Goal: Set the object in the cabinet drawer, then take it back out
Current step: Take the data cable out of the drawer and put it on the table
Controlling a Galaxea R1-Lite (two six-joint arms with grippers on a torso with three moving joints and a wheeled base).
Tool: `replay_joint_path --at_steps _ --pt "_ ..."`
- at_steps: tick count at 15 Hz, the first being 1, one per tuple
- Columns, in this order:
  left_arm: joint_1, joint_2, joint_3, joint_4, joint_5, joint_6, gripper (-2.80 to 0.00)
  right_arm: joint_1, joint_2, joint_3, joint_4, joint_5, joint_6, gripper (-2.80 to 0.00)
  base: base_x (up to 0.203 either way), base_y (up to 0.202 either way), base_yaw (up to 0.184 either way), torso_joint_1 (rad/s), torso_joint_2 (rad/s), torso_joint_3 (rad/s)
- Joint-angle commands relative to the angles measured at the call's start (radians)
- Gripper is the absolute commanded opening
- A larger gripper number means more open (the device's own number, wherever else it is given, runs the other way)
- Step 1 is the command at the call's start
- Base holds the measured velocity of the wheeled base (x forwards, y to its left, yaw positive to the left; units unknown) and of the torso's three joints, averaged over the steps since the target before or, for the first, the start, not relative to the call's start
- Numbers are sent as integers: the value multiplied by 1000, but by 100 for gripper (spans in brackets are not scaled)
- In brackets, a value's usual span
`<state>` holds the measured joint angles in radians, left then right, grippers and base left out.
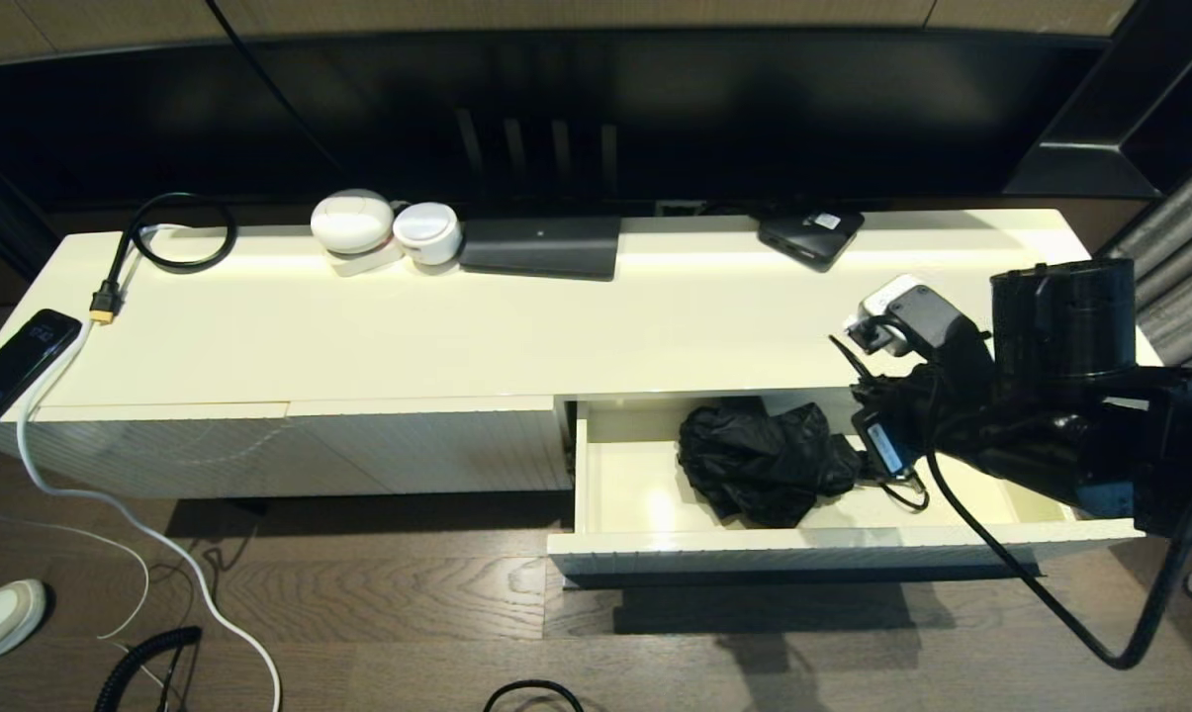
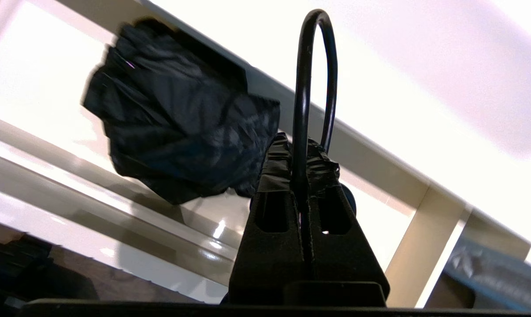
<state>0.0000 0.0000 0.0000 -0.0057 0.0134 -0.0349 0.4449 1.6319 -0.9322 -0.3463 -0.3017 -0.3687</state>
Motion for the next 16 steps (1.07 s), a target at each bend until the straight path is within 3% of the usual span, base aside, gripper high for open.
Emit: replay_joint_path --at_steps 1,6,16 --pt "1 0 0 0 1 0 -280 49 1 -50 -5 -9 -44 -280 0 0 0 0 0 0" --pt "0 0 0 0 0 0 -280 75 192 -264 -7 -91 -159 -280 0 0 0 0 0 0" --pt "1 0 0 0 0 0 -280 99 497 -580 -7 -102 -173 -280 0 0 0 0 0 0"
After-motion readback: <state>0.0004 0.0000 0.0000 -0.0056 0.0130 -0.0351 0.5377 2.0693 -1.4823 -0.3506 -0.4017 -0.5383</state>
